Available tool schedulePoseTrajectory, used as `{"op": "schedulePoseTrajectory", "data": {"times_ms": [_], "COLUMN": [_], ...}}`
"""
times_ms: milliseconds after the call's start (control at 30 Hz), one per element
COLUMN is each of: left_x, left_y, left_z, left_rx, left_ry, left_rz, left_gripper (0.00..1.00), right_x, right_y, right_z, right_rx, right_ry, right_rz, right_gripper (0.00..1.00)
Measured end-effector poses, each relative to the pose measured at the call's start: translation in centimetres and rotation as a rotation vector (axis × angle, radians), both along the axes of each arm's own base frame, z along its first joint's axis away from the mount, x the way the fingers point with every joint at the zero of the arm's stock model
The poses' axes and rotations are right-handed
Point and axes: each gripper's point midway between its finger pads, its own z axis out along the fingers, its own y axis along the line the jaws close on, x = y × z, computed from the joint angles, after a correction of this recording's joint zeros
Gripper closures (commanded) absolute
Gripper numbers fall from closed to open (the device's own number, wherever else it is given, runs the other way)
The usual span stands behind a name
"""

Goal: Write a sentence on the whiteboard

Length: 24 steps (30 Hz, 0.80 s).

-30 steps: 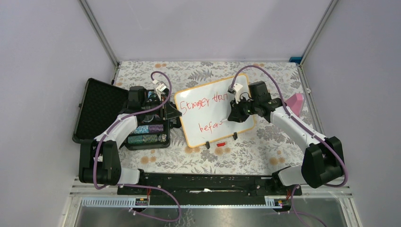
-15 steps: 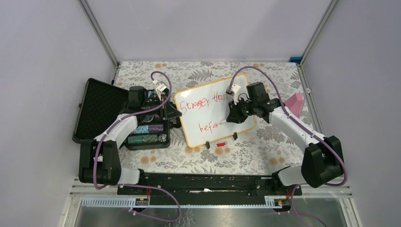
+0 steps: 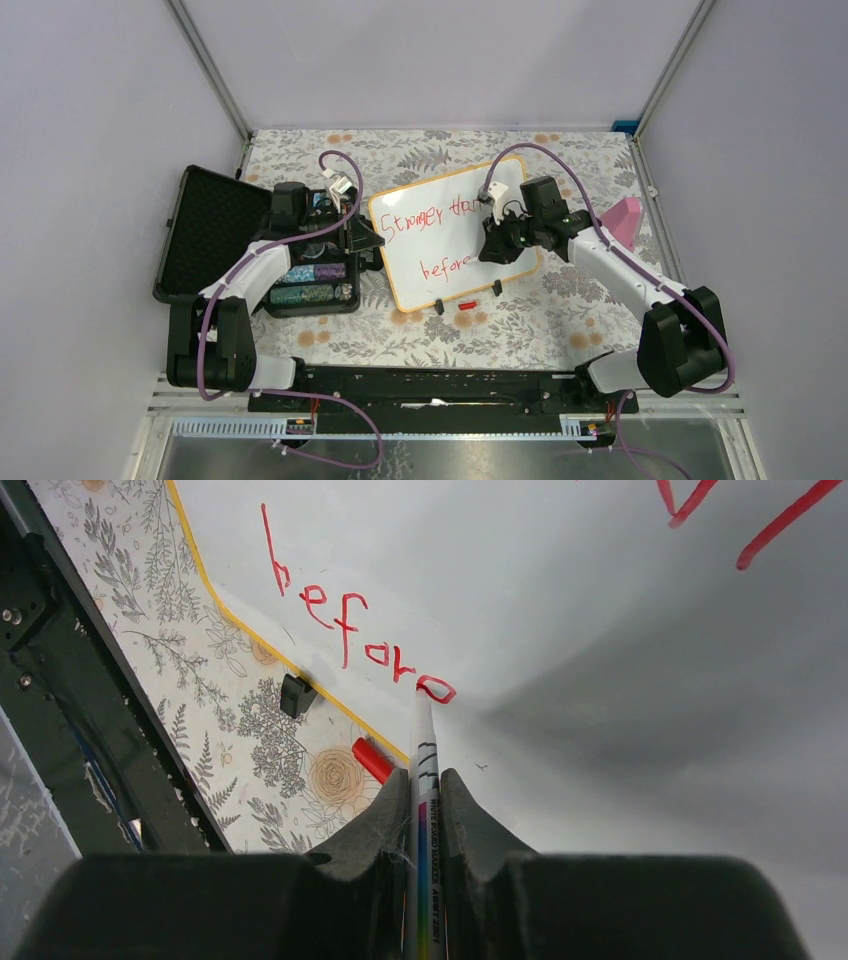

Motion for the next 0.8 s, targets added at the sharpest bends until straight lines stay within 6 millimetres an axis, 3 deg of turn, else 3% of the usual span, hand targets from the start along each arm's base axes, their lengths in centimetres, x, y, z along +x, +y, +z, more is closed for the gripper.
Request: {"op": "schedulePoseTrajectory", "data": {"times_ms": [800], "left_x": [0.0], "left_y": [0.0], "left_z": [0.0], "left_rx": [0.000], "left_ry": [0.000], "left_rz": [0.000], "left_gripper": [1.00], "right_x": [-0.9], "right_y": [-1.0], "right_z": [-1.5], "right_rx": [-0.062], "right_ry": [0.022], "right_rz": [0.006], "right_gripper": [1.00]}}
